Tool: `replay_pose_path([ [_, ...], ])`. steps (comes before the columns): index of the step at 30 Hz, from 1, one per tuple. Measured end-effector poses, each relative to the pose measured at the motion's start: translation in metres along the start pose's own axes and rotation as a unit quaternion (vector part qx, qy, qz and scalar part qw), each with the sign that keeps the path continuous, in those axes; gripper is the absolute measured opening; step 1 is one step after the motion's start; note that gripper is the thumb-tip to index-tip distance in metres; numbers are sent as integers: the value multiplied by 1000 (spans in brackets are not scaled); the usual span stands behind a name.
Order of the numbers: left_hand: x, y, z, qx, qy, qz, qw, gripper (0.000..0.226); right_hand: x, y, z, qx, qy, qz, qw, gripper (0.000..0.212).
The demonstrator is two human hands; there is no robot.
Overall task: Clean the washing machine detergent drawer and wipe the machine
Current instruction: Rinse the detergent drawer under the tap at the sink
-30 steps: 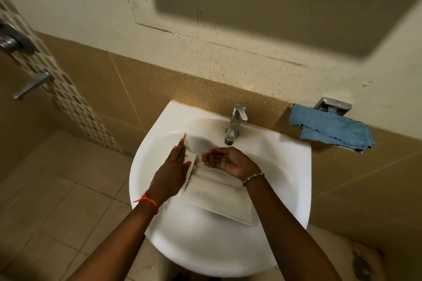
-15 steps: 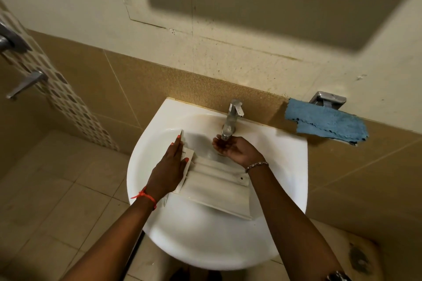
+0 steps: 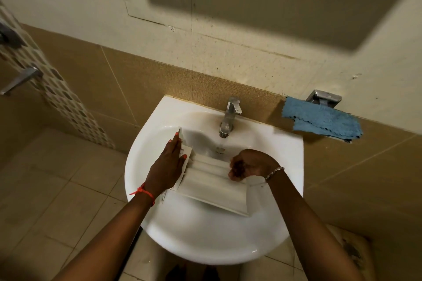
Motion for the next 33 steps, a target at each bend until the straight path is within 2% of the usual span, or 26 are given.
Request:
replay_pose_path([
  [3,-2,-1,0,-2,6,1,1000,60,-10,18,13,61,41,147,986,30],
  [5,-3,-1,0,-3,10,4,1000,60,-22,26,15,94,75,135,984,26],
  [7,-1,1,1,5,9,29,1000,60,-32,26,11,92,109,40,989,23],
  [9,0,3,2,10,17,95,995,59,-34,18,0,52,114,-113,986,25],
  [11,-3,6,4,19,36,166,985,58,-30,3,-17,-10,90,-269,959,29],
  [13,-9,7,6,30,57,209,976,57,-30,-12,-31,-53,75,-388,917,30],
  [15,-17,5,9,25,94,244,965,56,-32,-24,-42,-72,70,-460,882,29],
  [18,-26,0,11,23,124,281,951,53,-38,-34,-54,-66,81,-504,857,29],
  [22,-29,0,11,31,137,315,939,49,-53,-48,-58,-87,114,-486,862,21],
  [27,-28,2,12,42,137,329,934,47,-56,-83,-42,-94,102,-364,921,29],
  [31,-29,4,10,51,131,302,943,45,-71,-101,-20,-88,139,-234,958,35],
  [33,-31,3,9,52,131,287,948,44,-78,-105,-11,-74,155,-177,969,32],
])
Point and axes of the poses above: each hand's wrist, its own z-axis away from the middle knuckle, its own y-axis out of the back of the hand, x = y × z, the point moved 10 cm from there along -z, towards the middle knuckle, and after that the axes turned 3 degrees about -y, right-handed, at the moved point
